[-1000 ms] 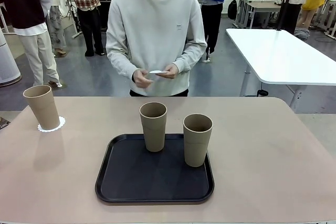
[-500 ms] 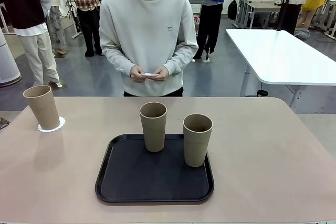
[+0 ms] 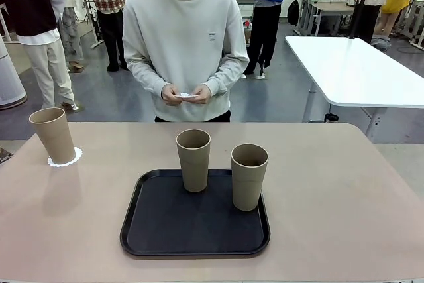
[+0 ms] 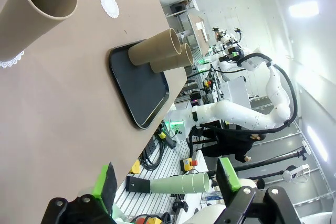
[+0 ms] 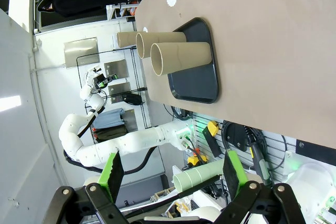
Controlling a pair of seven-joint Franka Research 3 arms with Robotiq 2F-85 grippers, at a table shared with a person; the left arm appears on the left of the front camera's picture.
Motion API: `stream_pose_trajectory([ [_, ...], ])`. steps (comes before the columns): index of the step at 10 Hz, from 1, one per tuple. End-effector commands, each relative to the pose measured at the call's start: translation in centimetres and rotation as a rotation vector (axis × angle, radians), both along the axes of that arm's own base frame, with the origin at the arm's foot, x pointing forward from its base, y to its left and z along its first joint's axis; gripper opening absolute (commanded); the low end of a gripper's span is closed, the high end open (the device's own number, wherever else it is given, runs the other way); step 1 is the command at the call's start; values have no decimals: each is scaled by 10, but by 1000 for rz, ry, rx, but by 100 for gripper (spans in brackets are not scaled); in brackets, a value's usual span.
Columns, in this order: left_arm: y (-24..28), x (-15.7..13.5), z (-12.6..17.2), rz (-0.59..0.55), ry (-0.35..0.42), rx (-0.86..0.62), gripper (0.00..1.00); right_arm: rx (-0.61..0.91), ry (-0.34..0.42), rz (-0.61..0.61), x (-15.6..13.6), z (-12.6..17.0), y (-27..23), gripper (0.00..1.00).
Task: Place coasters on the table and set cups on them.
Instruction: Take one Reusable plastic cup from the Flat Tray and place it on a coaster set by the human.
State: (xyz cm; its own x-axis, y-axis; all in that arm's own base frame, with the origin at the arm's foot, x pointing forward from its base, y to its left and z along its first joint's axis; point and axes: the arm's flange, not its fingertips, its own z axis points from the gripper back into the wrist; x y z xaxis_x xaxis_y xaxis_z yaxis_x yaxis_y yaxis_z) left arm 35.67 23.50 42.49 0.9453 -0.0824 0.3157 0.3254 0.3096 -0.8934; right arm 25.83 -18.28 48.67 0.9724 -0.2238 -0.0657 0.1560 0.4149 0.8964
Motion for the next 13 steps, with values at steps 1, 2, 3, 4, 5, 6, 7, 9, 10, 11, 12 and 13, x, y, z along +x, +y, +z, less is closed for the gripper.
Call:
stream_pose_trajectory([
  [1,-1,-3,2,6,3,-4,100,13,-23,3,2,0,-1,100],
  [2,-1,-3,2,6,3,-4,100,13,-23,3,2,0,-1,100],
  [3,-1,-3,2,6,3,-4,100,13,-23,3,2,0,-1,100],
  [4,-1,-3,2,6,3,-4,100,13,-23,3,2,0,-1,100],
  [5,-1,-3,2,6,3,-4,100,13,-23,3,2,0,-1,100],
  [6,0,0,0,0,0,0,100,13,-23,3,2,0,-1,100],
  [7,-5,-13,13,-69,-111,54,100,13,-23,3,2,0,-1,100],
  [9,-44,-12,62,-130,-207,239,100,13,-23,3,2,0,-1,100],
  [10,-70,-3,85,-155,-217,301,100,13,-23,3,2,0,-1,100],
  [11,-103,1,101,-195,-265,381,100,13,-23,3,2,0,-1,100],
  [12,-139,6,114,-229,-319,455,100,13,-23,3,2,0,-1,100],
  [13,-181,11,128,-297,-417,530,100,13,-23,3,2,0,-1,100],
])
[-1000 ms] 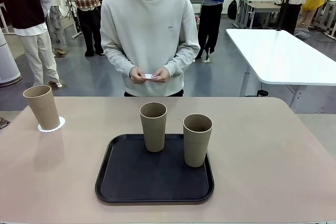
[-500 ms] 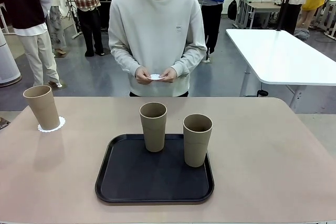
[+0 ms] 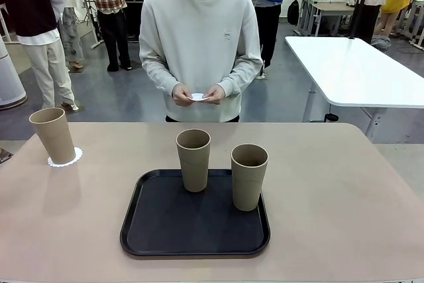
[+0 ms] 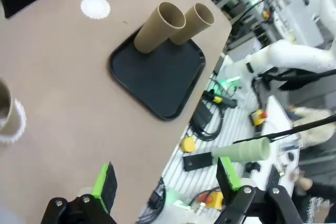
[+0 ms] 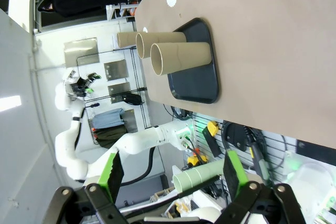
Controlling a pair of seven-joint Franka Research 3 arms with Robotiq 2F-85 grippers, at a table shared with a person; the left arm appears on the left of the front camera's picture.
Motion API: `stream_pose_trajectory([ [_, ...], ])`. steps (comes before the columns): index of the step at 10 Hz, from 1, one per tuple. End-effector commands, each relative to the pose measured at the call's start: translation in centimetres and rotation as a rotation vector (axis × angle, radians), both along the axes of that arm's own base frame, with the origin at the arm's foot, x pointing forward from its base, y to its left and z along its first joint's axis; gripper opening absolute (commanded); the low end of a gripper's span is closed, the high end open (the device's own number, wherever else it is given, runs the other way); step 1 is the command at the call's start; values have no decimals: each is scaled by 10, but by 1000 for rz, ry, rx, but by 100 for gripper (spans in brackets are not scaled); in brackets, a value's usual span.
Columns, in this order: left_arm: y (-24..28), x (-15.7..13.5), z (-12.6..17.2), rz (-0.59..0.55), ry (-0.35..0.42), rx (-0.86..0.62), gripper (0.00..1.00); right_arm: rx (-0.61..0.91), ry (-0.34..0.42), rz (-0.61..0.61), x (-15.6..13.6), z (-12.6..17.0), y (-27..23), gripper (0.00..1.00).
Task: Place coasters on the table and set cups on them.
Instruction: Take one Reusable plastic cup from the Flat Tray and place it on a coaster set by the human.
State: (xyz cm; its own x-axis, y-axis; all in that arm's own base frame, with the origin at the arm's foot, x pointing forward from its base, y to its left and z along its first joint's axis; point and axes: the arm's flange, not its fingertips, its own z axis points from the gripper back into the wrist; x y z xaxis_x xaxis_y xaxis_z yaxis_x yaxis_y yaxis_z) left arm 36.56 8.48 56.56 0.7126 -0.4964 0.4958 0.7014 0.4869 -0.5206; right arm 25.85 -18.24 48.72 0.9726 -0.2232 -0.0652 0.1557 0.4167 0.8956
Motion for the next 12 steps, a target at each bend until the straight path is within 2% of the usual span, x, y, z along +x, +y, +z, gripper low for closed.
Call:
stream_pose_trajectory([
  [1,-67,3,-9,-69,-145,159,100,15,-22,2,1,0,-1,100],
  [3,-138,17,-16,-161,-263,302,100,15,-22,2,1,0,-1,100],
  [4,-172,29,-29,-264,-321,352,100,15,-22,2,1,0,-1,100],
  [6,-208,48,-56,-380,-358,367,100,15,-22,2,1,0,-1,100],
  [8,-223,68,-89,-502,-313,328,100,15,-22,2,1,0,-1,100],
  [9,-227,74,-104,-524,-323,291,100,15,-22,2,1,0,-1,100],
  [11,-230,89,-131,-508,-302,154,100,15,-22,2,1,0,-1,100],
  [12,-232,92,-140,-493,-320,93,100,15,-22,2,1,0,-1,100],
])
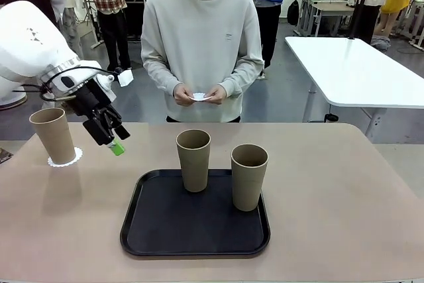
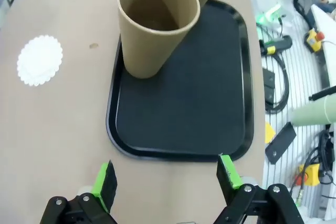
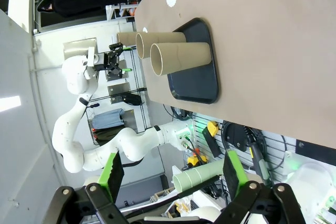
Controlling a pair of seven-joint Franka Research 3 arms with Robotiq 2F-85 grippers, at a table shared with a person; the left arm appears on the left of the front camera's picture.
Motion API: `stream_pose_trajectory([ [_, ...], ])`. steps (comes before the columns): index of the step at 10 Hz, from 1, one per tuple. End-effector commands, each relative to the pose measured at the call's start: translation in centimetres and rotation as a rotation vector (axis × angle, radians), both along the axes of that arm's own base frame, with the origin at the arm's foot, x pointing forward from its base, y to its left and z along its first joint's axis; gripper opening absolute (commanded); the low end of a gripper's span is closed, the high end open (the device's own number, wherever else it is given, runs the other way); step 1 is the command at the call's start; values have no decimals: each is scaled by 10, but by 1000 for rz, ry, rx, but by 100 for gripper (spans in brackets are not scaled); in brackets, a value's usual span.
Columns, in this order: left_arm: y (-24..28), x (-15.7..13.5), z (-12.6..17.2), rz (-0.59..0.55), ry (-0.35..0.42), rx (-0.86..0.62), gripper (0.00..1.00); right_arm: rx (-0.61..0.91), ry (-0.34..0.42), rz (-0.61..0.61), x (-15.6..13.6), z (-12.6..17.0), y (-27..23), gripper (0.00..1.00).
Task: Place coasters on the table and set cups on them.
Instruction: Take one Reusable plastic cup from the Flat Tray and place it on a coaster set by the human.
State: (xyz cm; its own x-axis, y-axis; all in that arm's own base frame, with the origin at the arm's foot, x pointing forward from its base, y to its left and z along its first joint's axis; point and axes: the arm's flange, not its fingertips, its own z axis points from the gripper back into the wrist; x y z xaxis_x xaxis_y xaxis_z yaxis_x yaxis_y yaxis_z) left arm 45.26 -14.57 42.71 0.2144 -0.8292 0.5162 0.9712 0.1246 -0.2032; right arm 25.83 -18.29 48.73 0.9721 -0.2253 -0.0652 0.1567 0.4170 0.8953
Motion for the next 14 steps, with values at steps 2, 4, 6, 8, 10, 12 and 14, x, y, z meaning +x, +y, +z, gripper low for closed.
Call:
stream_pose_trajectory([
  [2,-5,2,-19,24,-37,-234,100,15,-23,4,2,0,-1,100],
  [4,-5,-1,-31,25,-67,-286,100,15,-23,4,2,0,-1,100],
  [6,-7,2,-19,33,-29,-254,100,15,-23,4,2,0,-1,100],
  [8,-7,2,-19,33,-29,-254,100,15,-23,4,2,0,-1,100],
  [10,-7,2,-19,33,-29,-254,100,15,-23,4,2,0,-1,100],
  [12,-2,-3,-38,47,-66,-380,100,15,-23,4,2,0,-1,100],
  [14,-12,-15,-68,-9,-154,-463,100,15,-23,4,2,0,-1,100],
])
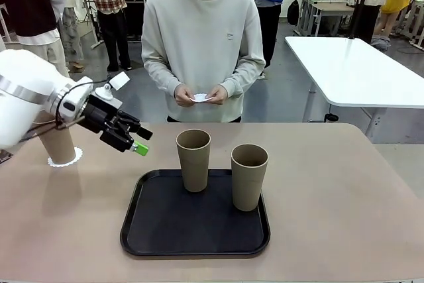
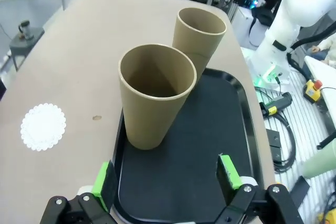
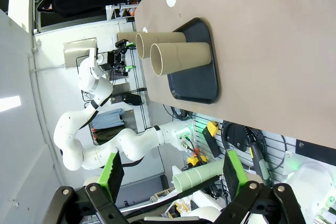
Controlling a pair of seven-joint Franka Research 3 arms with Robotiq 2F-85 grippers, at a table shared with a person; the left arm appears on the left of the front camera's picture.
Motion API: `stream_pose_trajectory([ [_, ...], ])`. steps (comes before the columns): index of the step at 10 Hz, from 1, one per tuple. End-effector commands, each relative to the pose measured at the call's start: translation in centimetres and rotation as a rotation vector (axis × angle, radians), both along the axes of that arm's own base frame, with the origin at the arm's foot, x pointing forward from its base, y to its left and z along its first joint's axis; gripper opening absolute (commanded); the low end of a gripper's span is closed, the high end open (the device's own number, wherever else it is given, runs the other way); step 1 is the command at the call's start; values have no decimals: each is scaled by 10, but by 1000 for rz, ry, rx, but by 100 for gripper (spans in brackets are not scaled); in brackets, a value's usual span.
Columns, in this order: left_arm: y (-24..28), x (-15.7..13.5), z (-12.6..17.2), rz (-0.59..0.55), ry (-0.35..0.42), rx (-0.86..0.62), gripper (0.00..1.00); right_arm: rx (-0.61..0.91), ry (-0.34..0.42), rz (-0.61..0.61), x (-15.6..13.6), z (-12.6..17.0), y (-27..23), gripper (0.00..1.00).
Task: Place coasters on the table and set cups on them.
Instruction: Take one Reusable plastic cup from the Flat Tray and place it on a coaster set by the human.
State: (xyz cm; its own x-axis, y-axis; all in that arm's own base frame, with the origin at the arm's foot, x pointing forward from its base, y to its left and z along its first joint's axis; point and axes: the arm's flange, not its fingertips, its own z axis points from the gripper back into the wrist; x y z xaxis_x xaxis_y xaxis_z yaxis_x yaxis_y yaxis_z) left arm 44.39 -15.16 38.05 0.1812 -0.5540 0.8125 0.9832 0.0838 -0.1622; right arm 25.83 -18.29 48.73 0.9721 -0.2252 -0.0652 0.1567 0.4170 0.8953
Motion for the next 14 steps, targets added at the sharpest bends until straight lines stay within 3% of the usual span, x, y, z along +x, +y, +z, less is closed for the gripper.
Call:
stream_pose_trajectory([
  [1,-9,-7,-29,-36,-100,-97,100,15,-23,4,2,0,-1,100],
  [2,-8,-4,-37,-64,-115,-136,100,15,-23,4,2,0,-1,100],
  [4,-11,-4,-56,-91,-230,-214,100,15,-23,4,2,0,-1,100],
  [5,-15,-2,-69,-127,-239,-264,100,15,-23,4,2,0,-1,100],
  [9,-37,24,-92,-155,-116,-393,100,15,-23,4,2,0,-1,100],
  [14,-54,34,-117,-139,-126,-413,100,15,-23,4,2,0,-1,100],
])
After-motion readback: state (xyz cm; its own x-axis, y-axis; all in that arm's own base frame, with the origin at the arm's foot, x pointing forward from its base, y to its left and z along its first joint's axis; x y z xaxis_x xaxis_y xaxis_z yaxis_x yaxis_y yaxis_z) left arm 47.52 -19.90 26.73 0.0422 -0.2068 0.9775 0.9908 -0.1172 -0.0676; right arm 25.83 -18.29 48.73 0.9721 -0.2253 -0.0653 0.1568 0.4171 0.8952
